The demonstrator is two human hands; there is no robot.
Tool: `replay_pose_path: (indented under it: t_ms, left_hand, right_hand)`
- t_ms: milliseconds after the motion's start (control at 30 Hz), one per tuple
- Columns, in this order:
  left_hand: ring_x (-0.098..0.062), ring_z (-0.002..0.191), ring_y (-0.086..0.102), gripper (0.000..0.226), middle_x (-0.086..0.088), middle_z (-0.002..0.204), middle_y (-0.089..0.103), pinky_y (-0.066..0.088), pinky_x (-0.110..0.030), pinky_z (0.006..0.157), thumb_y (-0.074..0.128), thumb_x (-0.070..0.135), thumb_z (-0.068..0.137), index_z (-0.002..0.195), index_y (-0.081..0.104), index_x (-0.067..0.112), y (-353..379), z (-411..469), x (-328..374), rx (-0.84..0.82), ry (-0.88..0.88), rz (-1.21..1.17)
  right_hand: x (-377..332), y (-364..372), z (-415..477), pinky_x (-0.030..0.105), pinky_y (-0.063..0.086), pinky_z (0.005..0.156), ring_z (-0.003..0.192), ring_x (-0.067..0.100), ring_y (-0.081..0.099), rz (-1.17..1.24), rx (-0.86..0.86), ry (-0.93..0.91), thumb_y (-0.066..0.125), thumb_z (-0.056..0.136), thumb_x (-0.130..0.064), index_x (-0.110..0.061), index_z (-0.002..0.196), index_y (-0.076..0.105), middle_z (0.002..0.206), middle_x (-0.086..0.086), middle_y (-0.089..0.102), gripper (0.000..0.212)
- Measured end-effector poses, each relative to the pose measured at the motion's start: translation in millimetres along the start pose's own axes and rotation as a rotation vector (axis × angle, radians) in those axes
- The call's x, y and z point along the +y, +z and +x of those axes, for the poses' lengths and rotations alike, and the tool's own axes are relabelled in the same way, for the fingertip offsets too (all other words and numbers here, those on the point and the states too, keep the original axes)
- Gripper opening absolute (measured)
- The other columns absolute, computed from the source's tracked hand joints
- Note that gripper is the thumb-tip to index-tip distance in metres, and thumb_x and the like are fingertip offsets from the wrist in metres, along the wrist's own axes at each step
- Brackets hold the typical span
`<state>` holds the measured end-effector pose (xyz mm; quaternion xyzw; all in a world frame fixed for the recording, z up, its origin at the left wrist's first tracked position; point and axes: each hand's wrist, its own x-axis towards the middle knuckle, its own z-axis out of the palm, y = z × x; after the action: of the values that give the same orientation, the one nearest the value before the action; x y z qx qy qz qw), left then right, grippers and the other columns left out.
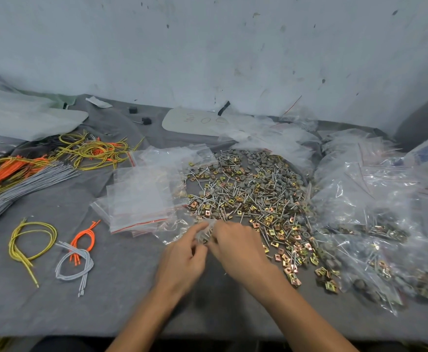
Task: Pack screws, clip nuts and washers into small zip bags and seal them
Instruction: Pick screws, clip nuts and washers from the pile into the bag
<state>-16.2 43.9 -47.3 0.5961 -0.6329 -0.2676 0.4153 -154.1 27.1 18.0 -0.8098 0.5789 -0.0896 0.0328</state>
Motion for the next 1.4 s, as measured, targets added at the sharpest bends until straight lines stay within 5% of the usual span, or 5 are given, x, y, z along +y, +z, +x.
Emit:
replay_pose_path:
  t_ms: [400,600,900,1100,1400]
  left_hand:
    - [-0.011,0.053,0.050,0.049,0.005,0.058,0.056,0.049,-0.042,0.059,0.041,0.041,0.086,0.133,0.051,0.049,1.3,0.6,-2.2,0.052,-0.011,-0.040]
    - [-0.007,0.051,0.044,0.051,0.009,0.056,0.052,0.042,-0.037,0.056,0.045,0.033,0.085,0.134,0.054,0.044,-1.3,-1.7,2.8,0.085,-0.006,-0.014]
    - [-0.005,0.053,0.046,0.057,0.014,0.058,0.052,0.037,-0.029,0.055,0.042,0.040,0.080,0.134,0.058,0.039,-2.6,-2.4,5.3,0.063,0.001,0.002]
    - [-0.005,0.054,0.048,0.061,0.014,0.059,0.054,0.037,-0.030,0.055,0.036,0.047,0.077,0.135,0.055,0.044,-2.6,-1.5,2.4,0.046,0.011,0.011]
    - [-0.006,0.057,0.050,0.059,0.015,0.063,0.058,0.048,-0.035,0.062,0.037,0.047,0.079,0.135,0.053,0.045,-1.1,-0.3,2.8,0.033,0.005,0.022]
  right_hand:
    - [15.3,5.9,-15.9,0.039,0.049,0.080,0.094,0.022,0.065,0.301,0.088,-0.093,0.059,0.095,-0.023,-0.026,0.105,0.066,0.097,-0.005,0.072,0.012]
    - [56.2,-15.4,-21.8,0.025,0.050,0.079,0.083,0.001,0.062,0.429,0.143,0.084,0.063,0.095,-0.020,-0.030,0.102,0.071,0.093,-0.018,0.069,0.015]
    - [97.5,-9.0,-27.2,0.030,0.044,0.082,0.102,0.013,0.059,0.157,-0.197,0.087,0.062,0.095,-0.034,-0.033,0.108,0.069,0.100,-0.013,0.057,0.015]
    - [81.3,10.6,-25.7,0.037,0.040,0.087,0.106,0.022,0.046,0.033,-0.125,0.048,0.045,0.105,-0.034,-0.021,0.101,0.048,0.109,-0.002,0.047,0.014]
    - [25.2,0.1,-26.1,0.045,0.042,0.076,0.086,0.028,0.055,0.296,0.051,-0.107,0.042,0.105,-0.025,-0.020,0.097,0.044,0.094,0.001,0.060,0.010]
